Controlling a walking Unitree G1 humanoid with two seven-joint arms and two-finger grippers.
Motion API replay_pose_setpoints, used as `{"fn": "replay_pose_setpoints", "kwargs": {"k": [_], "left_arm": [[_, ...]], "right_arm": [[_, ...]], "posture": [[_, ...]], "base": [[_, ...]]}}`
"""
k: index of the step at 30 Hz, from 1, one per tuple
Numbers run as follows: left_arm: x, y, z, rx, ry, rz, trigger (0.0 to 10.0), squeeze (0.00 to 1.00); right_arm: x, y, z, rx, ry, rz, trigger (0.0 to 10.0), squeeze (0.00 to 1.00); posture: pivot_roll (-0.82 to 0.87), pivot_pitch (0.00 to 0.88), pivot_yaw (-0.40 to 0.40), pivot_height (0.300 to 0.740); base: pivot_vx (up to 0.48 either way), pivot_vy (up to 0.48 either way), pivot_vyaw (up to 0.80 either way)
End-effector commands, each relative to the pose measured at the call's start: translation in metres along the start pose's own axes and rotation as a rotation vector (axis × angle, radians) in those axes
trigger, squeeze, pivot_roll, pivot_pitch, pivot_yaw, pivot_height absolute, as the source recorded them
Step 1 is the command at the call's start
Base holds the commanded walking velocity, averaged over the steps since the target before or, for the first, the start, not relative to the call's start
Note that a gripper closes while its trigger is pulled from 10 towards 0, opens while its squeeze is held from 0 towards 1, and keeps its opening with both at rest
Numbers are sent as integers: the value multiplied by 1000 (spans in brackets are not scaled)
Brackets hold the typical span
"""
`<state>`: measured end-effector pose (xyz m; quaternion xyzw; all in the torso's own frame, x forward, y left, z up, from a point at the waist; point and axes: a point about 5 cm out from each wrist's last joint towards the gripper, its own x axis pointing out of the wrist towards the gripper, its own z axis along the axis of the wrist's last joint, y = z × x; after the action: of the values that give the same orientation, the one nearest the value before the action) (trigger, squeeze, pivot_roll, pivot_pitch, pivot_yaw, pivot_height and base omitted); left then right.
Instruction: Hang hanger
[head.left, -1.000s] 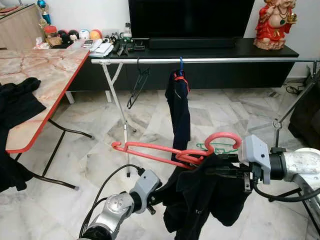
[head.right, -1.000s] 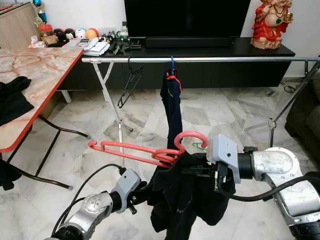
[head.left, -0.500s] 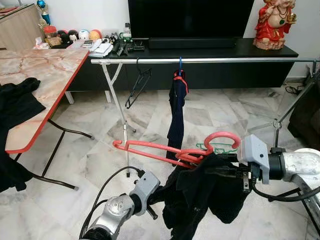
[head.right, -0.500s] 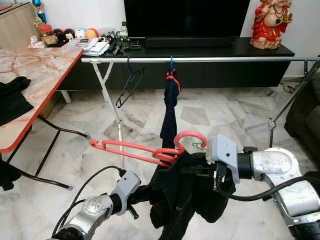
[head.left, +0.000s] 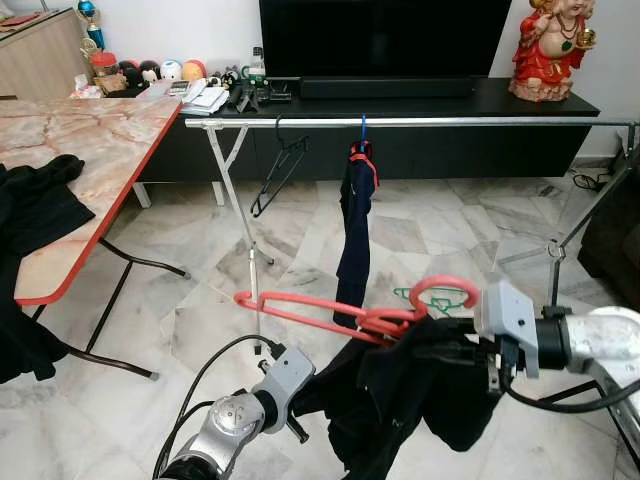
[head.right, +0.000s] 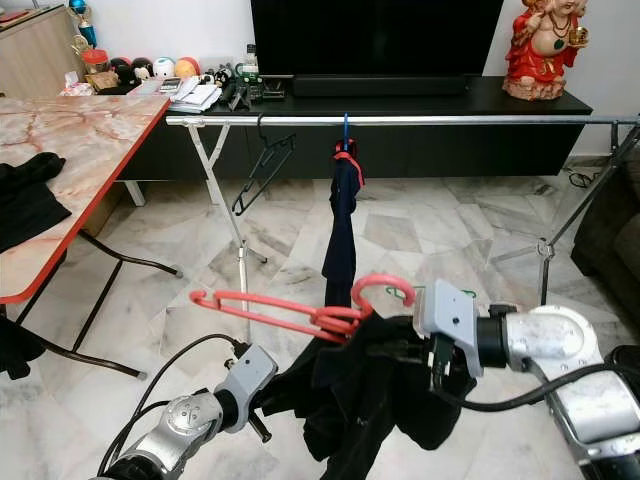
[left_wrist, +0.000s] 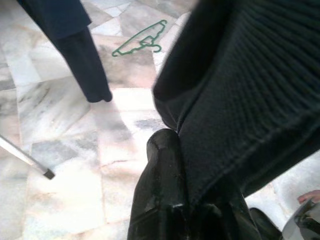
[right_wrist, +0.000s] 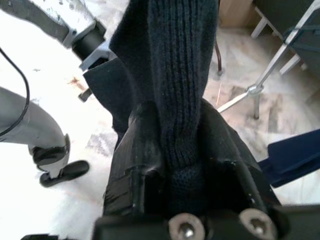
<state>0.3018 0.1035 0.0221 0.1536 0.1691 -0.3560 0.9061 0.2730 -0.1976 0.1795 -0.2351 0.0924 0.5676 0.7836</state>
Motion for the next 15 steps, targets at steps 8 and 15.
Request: {"fn": "replay_pose_setpoints", "kwargs": {"k": [8,15], "left_arm": [[-4,1,-14,4,74,25,0,0],[-5,-3,-19,-2,84,16,0,0]], "right_arm": [[-20,-8,2,56,-119,-131,0,0],[-36,21,-21,204,-102,34,0,0]], "posture": [[-78,60,-24,740],[-78,66,-25,740]], "base": [[0,0,0],[0,0,0]]}}
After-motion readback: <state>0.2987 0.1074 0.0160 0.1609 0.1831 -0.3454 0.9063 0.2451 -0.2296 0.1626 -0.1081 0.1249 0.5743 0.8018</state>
